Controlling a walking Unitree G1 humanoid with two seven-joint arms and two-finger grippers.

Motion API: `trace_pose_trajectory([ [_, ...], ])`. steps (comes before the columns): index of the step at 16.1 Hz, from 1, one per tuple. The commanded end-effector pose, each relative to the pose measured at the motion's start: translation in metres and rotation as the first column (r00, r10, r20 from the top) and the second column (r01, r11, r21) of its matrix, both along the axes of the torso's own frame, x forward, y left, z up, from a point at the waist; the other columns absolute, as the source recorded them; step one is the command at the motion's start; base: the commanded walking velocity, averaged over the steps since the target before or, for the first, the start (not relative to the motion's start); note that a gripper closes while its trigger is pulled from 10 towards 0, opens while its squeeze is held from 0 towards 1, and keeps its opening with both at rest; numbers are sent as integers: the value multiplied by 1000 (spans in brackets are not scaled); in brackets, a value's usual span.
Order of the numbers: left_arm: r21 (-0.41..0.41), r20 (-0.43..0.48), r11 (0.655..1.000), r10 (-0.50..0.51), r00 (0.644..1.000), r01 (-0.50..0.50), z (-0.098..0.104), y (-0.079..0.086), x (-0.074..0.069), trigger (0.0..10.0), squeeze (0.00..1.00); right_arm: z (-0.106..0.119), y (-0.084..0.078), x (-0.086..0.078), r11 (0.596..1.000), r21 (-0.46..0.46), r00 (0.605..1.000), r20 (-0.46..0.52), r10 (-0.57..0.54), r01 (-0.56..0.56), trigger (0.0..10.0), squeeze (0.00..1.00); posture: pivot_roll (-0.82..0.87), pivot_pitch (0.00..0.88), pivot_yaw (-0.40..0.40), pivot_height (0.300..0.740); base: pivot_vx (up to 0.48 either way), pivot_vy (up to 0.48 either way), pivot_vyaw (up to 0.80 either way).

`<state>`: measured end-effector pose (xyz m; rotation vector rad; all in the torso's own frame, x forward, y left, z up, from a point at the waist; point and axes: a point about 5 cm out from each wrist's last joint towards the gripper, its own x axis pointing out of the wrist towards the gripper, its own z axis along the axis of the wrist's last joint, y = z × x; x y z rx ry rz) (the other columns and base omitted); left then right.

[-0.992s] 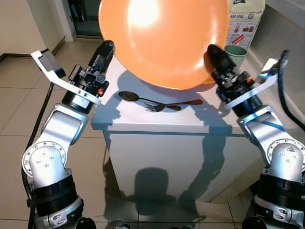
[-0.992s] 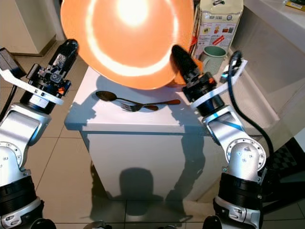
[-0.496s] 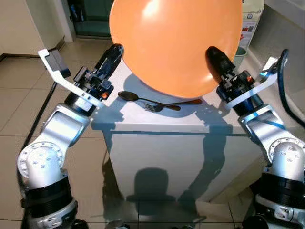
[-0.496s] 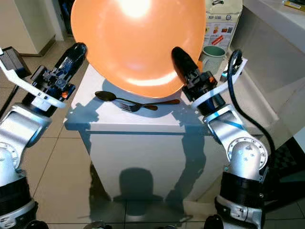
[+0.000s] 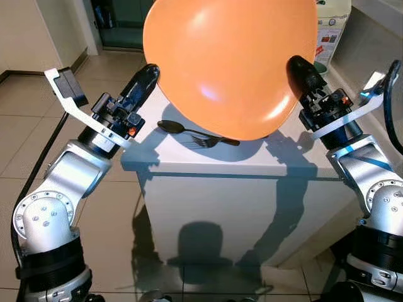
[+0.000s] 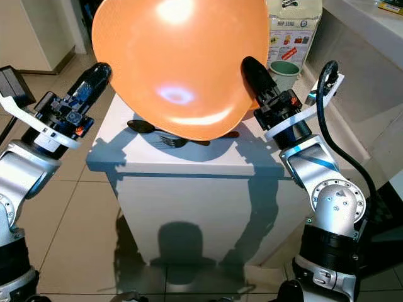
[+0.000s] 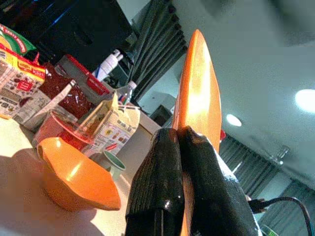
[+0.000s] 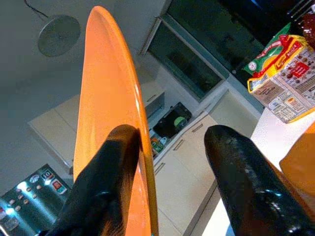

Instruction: Setting the table

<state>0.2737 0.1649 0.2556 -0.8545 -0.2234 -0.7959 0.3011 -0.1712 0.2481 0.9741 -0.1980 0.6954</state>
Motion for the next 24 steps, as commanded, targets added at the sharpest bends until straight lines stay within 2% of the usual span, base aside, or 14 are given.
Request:
trace_pose_trajectory([
  [1,-2,63,997,-76,995,76,8,-7,-8,0,0,3,1,0,1000,1,1000,12,27,-27,0,0,59,0,-27,740,0,0,0],
  [6,7,63,995,-95,994,95,6,-7,-8,0,0,3,4,-3,998,-2,998,25,61,-61,0,0,58,0,-29,740,0,0,0],
  [13,18,53,997,-79,995,78,3,-4,-6,0,0,4,2,-1,999,11,999,27,41,-41,0,0,58,0,-29,740,0,0,0],
  [16,48,58,997,-67,996,65,2,-4,-7,0,0,4,0,-1,999,22,999,28,32,-33,0,0,59,0,-30,740,0,0,0],
  [17,53,49,998,-39,998,36,1,-2,-5,3333,0,4,-1,0,999,32,999,29,25,-26,0,0,59,0,-30,740,0,0,0],
  [18,51,21,999,0,1000,-1,0,0,0,10000,369,4,-2,0,999,38,999,29,20,-21,0,0,59,0,-28,740,0,0,0],
  [19,37,-10,999,18,1000,-18,-2,3,4,10000,1000,4,-3,0,999,43,1000,28,13,-14,0,0,57,0,-27,740,0,0,0],
  [21,64,-28,997,53,998,-51,-5,7,5,10000,1000,3,-3,-1,1000,25,1000,25,-16,15,0,0,57,0,-27,740,0,0,0],
  [23,72,-43,995,76,996,-73,-8,11,4,10000,1000,4,-5,-2,997,64,999,22,-42,41,0,0,57,0,-27,740,0,0,0],
  [24,76,-45,996,52,998,-49,-10,10,1,10000,1000,3,-9,-1,993,94,998,11,-68,67,0,0,56,0,-25,740,0,0,0],
])
